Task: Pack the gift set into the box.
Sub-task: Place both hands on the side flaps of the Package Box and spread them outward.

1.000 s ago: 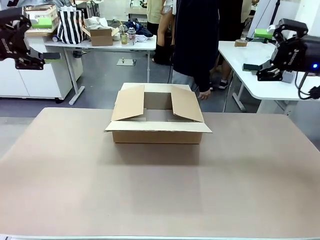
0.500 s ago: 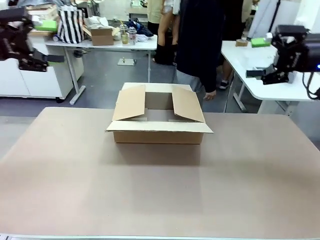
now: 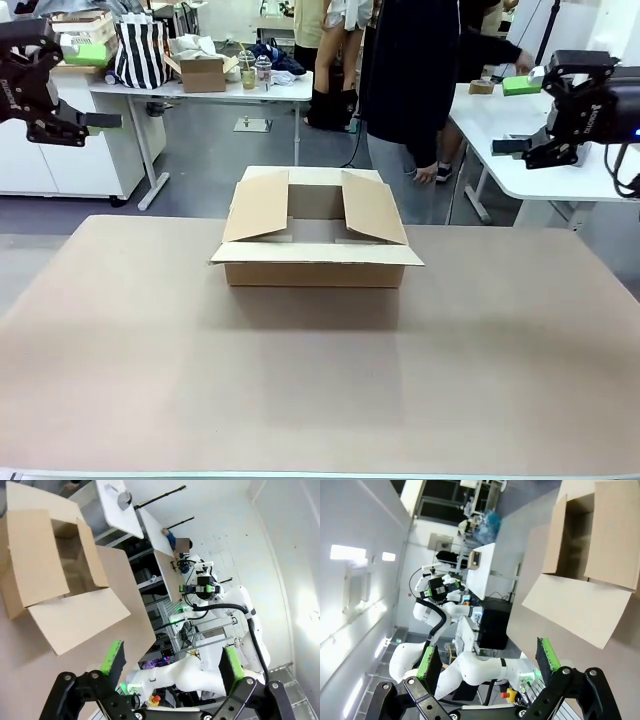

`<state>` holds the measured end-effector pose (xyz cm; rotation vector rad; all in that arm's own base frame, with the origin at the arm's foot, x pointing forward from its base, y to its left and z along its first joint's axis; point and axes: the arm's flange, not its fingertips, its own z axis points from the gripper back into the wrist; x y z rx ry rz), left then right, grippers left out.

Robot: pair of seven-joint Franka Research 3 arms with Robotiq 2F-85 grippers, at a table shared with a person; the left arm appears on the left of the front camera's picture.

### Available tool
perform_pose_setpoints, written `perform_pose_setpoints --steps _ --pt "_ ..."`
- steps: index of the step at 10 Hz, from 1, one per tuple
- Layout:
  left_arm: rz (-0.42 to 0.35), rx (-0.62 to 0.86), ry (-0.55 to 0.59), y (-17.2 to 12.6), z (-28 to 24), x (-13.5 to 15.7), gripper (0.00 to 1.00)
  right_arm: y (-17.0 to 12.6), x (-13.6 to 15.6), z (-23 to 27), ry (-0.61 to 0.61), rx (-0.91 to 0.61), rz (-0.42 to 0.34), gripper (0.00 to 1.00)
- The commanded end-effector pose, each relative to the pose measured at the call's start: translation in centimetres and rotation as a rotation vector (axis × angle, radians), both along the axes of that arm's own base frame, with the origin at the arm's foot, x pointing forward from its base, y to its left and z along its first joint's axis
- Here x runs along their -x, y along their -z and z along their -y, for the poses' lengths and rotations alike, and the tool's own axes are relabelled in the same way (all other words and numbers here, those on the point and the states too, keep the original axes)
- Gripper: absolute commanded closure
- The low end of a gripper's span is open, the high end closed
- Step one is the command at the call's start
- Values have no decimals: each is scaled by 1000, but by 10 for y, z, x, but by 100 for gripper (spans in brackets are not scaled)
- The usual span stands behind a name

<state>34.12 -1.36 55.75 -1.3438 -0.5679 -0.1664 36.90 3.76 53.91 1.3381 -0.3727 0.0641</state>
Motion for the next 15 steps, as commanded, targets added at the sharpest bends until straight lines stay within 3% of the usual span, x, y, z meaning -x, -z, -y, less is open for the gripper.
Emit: perform_pose_setpoints --steps 1,2,4,5,8,10,12,13,14,15 --pt "-206 -234 -103 -38 13 -11 0 -1 -1 -1 -9 0 29 0" --pt "-247 -414 -121 -56 43 -32 0 -1 -1 -1 -9 0 29 0" --pt "-242 -753 -120 -70 122 -75 0 -1 -1 -1 -9 0 29 0" --pt "-239 -904 -118 -69 164 -94 0 -1 -1 -1 -9 0 29 0" --pt "-229 -1171 31 -47 275 -117 0 -1 -1 -1 -9 0 29 0" --pt "-163 -1316 29 0 345 -130 0 -1 -1 -1 -9 0 29 0" --pt "-173 -1360 -24 36 357 -152 0 -1 -1 -1 -9 0 29 0" --pt "-149 -1378 4 59 353 -166 0 -1 -1 -1 -9 0 29 0" --pt "-18 -1329 -75 69 341 -175 0 -1 -1 -1 -9 0 29 0" --pt "17 -1302 -148 72 321 -182 0 -1 -1 -1 -9 0 29 0"
